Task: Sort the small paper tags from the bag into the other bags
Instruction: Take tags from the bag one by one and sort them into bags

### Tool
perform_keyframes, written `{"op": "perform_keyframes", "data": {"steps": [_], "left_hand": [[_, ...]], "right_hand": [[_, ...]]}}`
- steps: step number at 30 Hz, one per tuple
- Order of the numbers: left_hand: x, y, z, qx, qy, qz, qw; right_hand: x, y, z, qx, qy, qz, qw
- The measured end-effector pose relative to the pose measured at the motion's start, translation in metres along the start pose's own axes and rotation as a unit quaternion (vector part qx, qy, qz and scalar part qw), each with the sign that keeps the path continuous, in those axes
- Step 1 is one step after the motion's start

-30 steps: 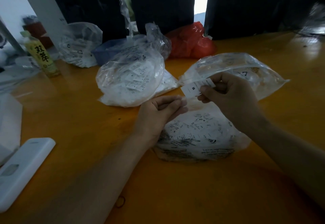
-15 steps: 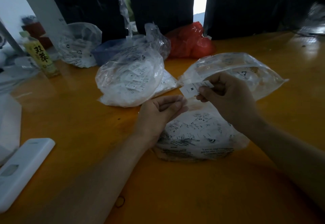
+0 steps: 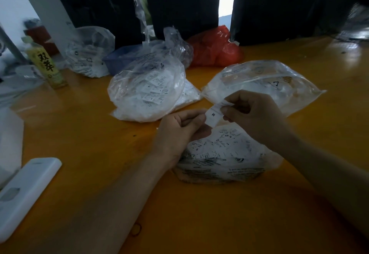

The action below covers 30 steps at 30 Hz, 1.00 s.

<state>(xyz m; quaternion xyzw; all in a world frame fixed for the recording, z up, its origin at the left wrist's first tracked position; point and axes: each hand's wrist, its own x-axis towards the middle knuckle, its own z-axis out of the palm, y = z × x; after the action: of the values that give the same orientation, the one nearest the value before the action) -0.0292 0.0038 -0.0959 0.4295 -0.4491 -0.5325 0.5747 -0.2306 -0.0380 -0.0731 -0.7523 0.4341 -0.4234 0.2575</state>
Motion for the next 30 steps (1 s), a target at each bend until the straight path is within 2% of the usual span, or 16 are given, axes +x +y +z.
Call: {"op": "perform_keyframes", "data": {"steps": [3, 7, 11, 16, 21, 26, 30], "left_hand": [[0.000, 0.000, 0.001, 0.008, -0.001, -0.003, 1.000], [0.000, 0.001, 0.001, -0.016, -0.001, -0.010, 1.000], [-0.001, 0.002, 0.000, -0.016, -0.007, -0.003, 1.000], [-0.003, 0.003, 0.001, 0.007, -0.003, -0.004, 1.000], [-0.003, 0.004, 0.001, 0.021, -0.005, 0.002, 1.000], [-0.003, 0.004, 0.003, 0.042, 0.003, 0.008, 0.999], [-0.002, 0.001, 0.001, 0.065, 0.007, 0.019, 0.998]], "right_hand": [[-0.001, -0.001, 0.003, -0.030, -0.004, -0.017, 0.999], [-0.003, -0.002, 0.005, -0.005, 0.012, -0.003, 1.000], [-0.006, -0.004, 0.009, -0.027, -0.012, -0.025, 0.999], [-0.005, -0.003, 0.009, -0.036, 0.007, -0.024, 0.999], [-0.009, -0.006, 0.011, -0.055, -0.020, -0.046, 0.997], [-0.008, -0.005, 0.012, -0.023, 0.033, -0.023, 0.999], [-0.009, -0.005, 0.012, -0.048, 0.018, -0.034, 0.998]]}}
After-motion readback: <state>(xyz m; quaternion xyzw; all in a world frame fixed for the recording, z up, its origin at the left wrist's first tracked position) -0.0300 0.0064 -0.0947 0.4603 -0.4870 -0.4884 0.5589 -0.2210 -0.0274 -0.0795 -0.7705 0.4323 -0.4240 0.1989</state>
